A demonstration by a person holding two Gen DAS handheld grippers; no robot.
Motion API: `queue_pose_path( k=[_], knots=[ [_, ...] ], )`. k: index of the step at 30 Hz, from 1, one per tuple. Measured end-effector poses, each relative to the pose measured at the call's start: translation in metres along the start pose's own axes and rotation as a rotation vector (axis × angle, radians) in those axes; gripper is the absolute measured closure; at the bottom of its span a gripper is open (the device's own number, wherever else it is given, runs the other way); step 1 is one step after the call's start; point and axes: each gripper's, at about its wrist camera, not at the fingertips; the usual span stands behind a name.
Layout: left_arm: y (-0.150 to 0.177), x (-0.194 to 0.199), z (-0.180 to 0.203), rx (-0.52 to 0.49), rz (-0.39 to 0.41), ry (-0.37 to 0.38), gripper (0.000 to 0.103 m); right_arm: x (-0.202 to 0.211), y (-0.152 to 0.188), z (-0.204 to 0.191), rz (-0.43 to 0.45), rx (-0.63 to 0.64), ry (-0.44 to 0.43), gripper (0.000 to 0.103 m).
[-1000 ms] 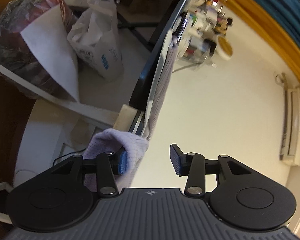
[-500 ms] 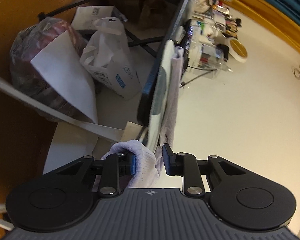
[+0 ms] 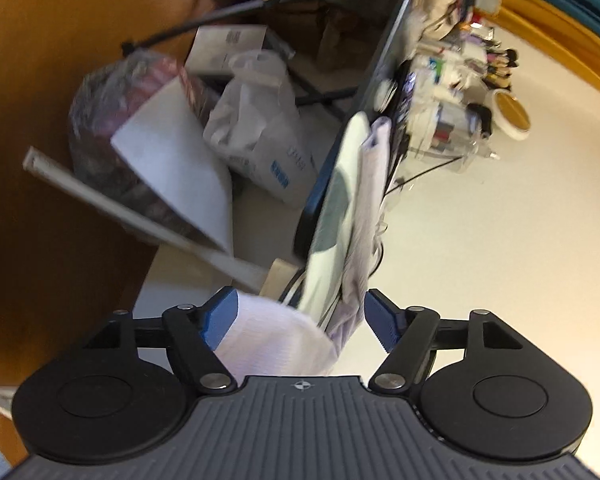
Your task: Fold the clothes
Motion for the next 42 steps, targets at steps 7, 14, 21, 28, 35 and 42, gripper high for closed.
queue_pose_path(
  k=[7, 14, 21, 28, 35, 42],
  knots=[
    [0.016, -0.024, 0.076, -0.322, -0.056, -0.118, 0.023, 0.035, -0.030, 0.066, 0.099, -0.204, -0.038, 0.017],
    [0.084, -0.124, 0.139, -0.749, -0.316, -0.192, 0.023, 0.035, -0.094, 0.159, 0.171, -0.466, -0.034, 0.038],
    [0.158, -0.187, 0.152, -1.060, -0.436, -0.337, 0.023, -0.019, -0.161, 0.193, 0.170, -0.447, -0.044, 0.043],
    [0.183, -0.196, 0.161, -1.199, -0.427, -0.420, 0.022, -0.121, -0.196, 0.211, 0.041, -0.515, -0.036, 0.051],
    [0.186, -0.199, 0.162, -1.174, -0.400, -0.448, 0.018, -0.181, -0.201, 0.212, -0.077, -0.481, -0.088, 0.072],
    [0.201, -0.206, 0.162, -1.246, -0.397, -0.484, 0.012, -0.180, -0.195, 0.221, 0.096, -0.513, -0.110, 0.093]
  ],
)
Point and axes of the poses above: each gripper's, at about its wrist camera, not at the fingertips, and x roughly against the way its jaws point, z to its right, y to its underside, and after that the axes turned 14 degrees about -x, right-handed
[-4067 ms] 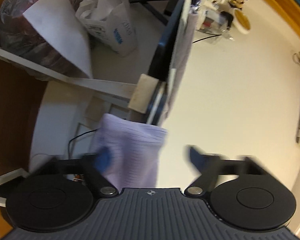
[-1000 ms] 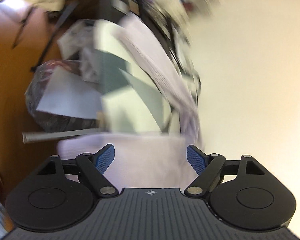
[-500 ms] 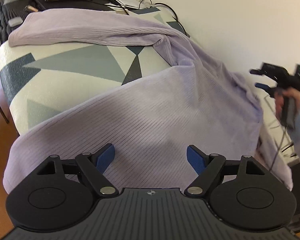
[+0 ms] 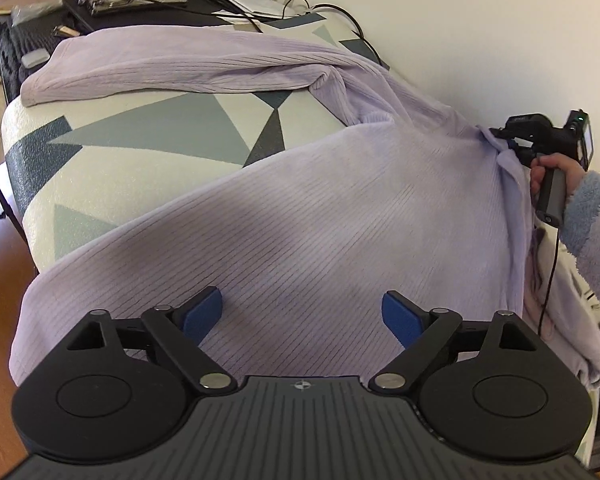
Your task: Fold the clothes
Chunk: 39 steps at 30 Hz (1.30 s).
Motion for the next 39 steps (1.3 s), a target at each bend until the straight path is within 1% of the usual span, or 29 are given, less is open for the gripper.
queue_pose_path(
  k=[2, 4, 7, 8, 9, 12, 15, 17, 19, 20, 22, 23, 24, 26, 27, 32, 35, 37, 38, 39],
  knots=[
    [0.000, -0.001, 0.001, -0.004, -0.003, -0.005, 0.009, -0.006, 0.011, 0.003, 0.001, 0.032, 0.022, 0.092],
    [-0.001, -0.003, 0.003, -0.008, -0.009, -0.009, 0.008, -0.006, 0.016, 0.002, -0.003, 0.064, 0.021, 0.090],
    [-0.002, -0.004, 0.004, -0.015, -0.014, -0.011, 0.005, 0.000, 0.018, -0.005, -0.012, 0.119, 0.029, 0.072],
    [-0.002, -0.005, 0.005, -0.018, -0.015, -0.011, 0.005, 0.006, 0.017, -0.008, -0.003, 0.136, 0.036, 0.062],
    [-0.002, -0.005, 0.005, -0.019, -0.015, -0.012, 0.004, 0.015, 0.015, -0.009, 0.004, 0.152, 0.032, 0.058],
    [-0.002, -0.005, 0.006, -0.021, -0.014, -0.011, 0.003, 0.040, 0.012, -0.012, 0.016, 0.195, 0.022, 0.054],
    [-0.002, -0.005, 0.005, -0.019, -0.014, -0.009, 0.003, 0.068, 0.024, -0.018, 0.000, 0.250, 0.027, 0.053],
    [-0.002, -0.006, 0.005, -0.012, -0.016, -0.009, 0.003, 0.084, 0.043, -0.026, -0.044, 0.316, 0.018, 0.053],
    [-0.003, -0.007, 0.004, -0.003, -0.019, -0.010, 0.003, 0.101, 0.063, -0.029, -0.060, 0.370, 0.024, 0.053],
    [-0.004, -0.007, 0.004, -0.001, -0.020, -0.010, 0.003, 0.109, 0.071, -0.029, -0.063, 0.381, 0.030, 0.053],
    [-0.004, -0.007, 0.005, -0.003, -0.022, -0.012, 0.003, 0.115, 0.079, -0.019, -0.075, 0.334, 0.042, 0.054],
    [-0.003, -0.007, 0.005, -0.008, -0.024, -0.014, 0.003, 0.117, 0.082, -0.013, -0.084, 0.303, 0.046, 0.069],
    [-0.003, -0.007, 0.006, -0.016, -0.025, -0.017, 0.003, 0.117, 0.083, -0.005, -0.096, 0.272, 0.052, 0.098],
    [-0.003, -0.009, 0.008, -0.033, -0.030, -0.022, 0.003, 0.111, 0.082, 0.013, -0.114, 0.212, 0.070, 0.098],
    [-0.003, -0.009, 0.008, -0.041, -0.031, -0.025, 0.003, 0.110, 0.083, 0.020, -0.110, 0.209, 0.060, 0.098],
    [-0.001, -0.011, 0.012, -0.073, -0.028, -0.036, 0.001, 0.108, 0.095, 0.023, -0.062, 0.292, 0.055, 0.098],
    [-0.001, -0.012, 0.015, -0.102, -0.036, -0.049, 0.001, 0.109, 0.102, 0.025, -0.022, 0.309, 0.053, 0.097],
    [-0.001, -0.013, 0.017, -0.112, -0.041, -0.057, 0.001, 0.110, 0.106, 0.026, 0.007, 0.316, 0.052, 0.095],
    [-0.001, -0.014, 0.017, -0.114, -0.044, -0.061, 0.001, 0.112, 0.108, 0.027, 0.024, 0.315, 0.053, 0.091],
    [-0.002, -0.014, 0.018, -0.114, -0.047, -0.064, 0.001, 0.118, 0.109, 0.029, 0.048, 0.302, 0.062, 0.084]
  ],
)
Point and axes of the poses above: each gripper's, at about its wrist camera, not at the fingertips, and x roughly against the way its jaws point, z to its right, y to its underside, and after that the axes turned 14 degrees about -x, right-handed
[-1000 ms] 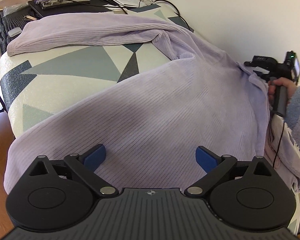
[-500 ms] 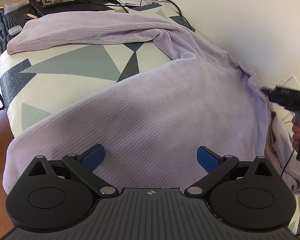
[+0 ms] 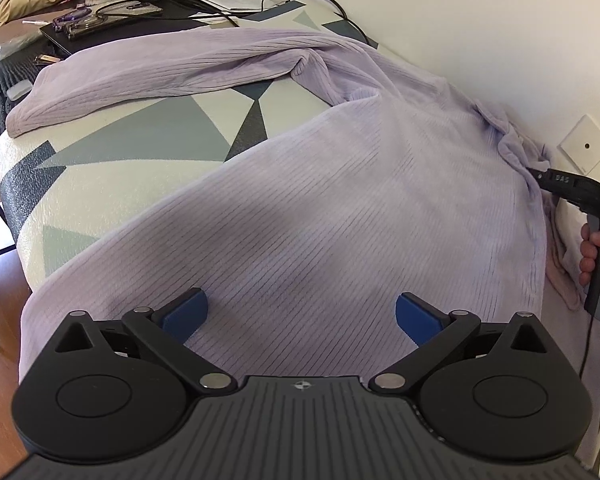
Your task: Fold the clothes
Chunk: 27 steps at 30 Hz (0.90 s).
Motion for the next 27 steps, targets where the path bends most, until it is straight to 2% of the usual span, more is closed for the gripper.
queue_pose_path(
  k=[2, 6, 10, 14, 17, 19, 20, 22, 24, 27],
  knots=[
    [-0.001, -0.001, 0.000, -0.006, -0.005, -0.004, 0.001, 0.012, 0.002, 0.001, 0.042, -0.043, 0.028, 0.072],
    [0.000, -0.002, 0.004, -0.038, -0.011, -0.016, 0.001, 0.056, 0.010, 0.006, 0.128, -0.088, -0.004, 0.072],
    [-0.001, -0.004, 0.008, -0.043, -0.024, -0.044, 0.001, 0.088, 0.026, 0.001, 0.124, -0.164, -0.082, 0.070],
    [-0.004, -0.006, 0.011, -0.048, -0.039, -0.059, 0.001, 0.089, 0.042, -0.024, 0.087, -0.102, -0.110, 0.068],
    [-0.004, -0.007, 0.011, -0.064, -0.044, -0.061, 0.001, 0.076, 0.048, -0.039, 0.091, -0.016, -0.059, 0.069],
    [-0.004, -0.007, 0.012, -0.074, -0.046, -0.065, 0.001, 0.066, 0.049, -0.044, 0.083, 0.023, -0.010, 0.073],
    [-0.003, -0.007, 0.013, -0.079, -0.047, -0.069, 0.001, 0.061, 0.049, -0.045, 0.074, 0.034, 0.015, 0.080],
    [-0.003, -0.007, 0.014, -0.090, -0.047, -0.075, 0.001, 0.053, 0.048, -0.045, 0.056, 0.039, 0.059, 0.084],
    [-0.002, -0.007, 0.015, -0.099, -0.045, -0.080, 0.001, 0.047, 0.047, -0.039, 0.027, -0.014, 0.064, 0.090],
    [-0.002, -0.007, 0.015, -0.107, -0.042, -0.081, 0.001, 0.044, 0.041, -0.023, -0.019, -0.174, 0.050, 0.095]
  ],
)
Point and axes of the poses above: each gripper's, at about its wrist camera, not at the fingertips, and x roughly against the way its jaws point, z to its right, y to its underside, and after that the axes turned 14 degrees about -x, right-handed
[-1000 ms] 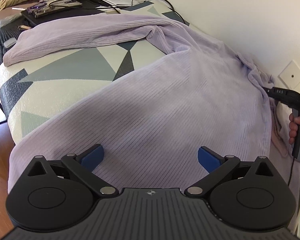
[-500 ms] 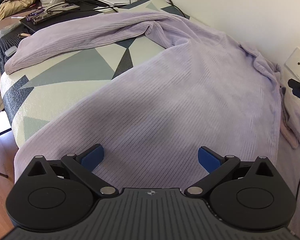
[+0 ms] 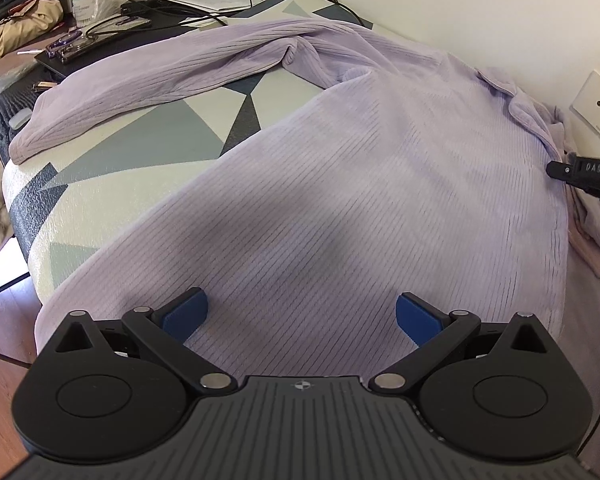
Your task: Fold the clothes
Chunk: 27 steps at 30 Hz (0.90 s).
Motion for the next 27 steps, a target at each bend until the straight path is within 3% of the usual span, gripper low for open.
queue_pose_path(
  k=[2, 4, 6, 8, 12, 17, 19, 21, 22, 27],
  knots=[
    [0.000, 0.000, 0.000, 0.001, 0.002, 0.000, 0.001, -0.002, -0.008, 0.017, -0.038, -0.186, -0.060, 0.097],
    [0.000, 0.000, 0.000, 0.003, 0.004, 0.001, 0.001, 0.003, -0.017, 0.036, -0.040, -0.406, -0.250, 0.097],
    [0.001, 0.001, 0.000, -0.001, 0.006, 0.000, 0.001, 0.013, -0.022, 0.041, -0.003, -0.469, -0.384, 0.097],
    [0.001, 0.001, 0.000, -0.008, 0.005, 0.000, 0.001, 0.015, -0.023, 0.037, 0.019, -0.396, -0.351, 0.097],
    [0.003, 0.002, -0.002, -0.003, 0.011, 0.012, 0.001, -0.005, -0.012, 0.052, -0.039, -0.344, -0.153, 0.097],
    [0.003, 0.001, 0.002, -0.024, 0.008, -0.004, 0.001, -0.004, 0.001, 0.040, 0.016, -0.161, -0.086, 0.095],
    [0.003, 0.001, 0.004, -0.038, 0.003, -0.011, 0.001, 0.001, 0.003, 0.038, 0.028, -0.149, -0.079, 0.090],
    [0.003, 0.001, 0.004, -0.048, 0.000, -0.012, 0.001, 0.014, 0.001, 0.039, 0.060, -0.159, -0.092, 0.071],
    [0.003, 0.001, 0.004, -0.050, 0.000, -0.011, 0.001, 0.023, -0.001, 0.040, 0.082, -0.164, -0.102, 0.067],
    [0.003, 0.001, 0.005, -0.063, -0.002, -0.015, 0.001, 0.071, -0.015, 0.066, 0.183, -0.214, -0.090, 0.057]
  ],
)
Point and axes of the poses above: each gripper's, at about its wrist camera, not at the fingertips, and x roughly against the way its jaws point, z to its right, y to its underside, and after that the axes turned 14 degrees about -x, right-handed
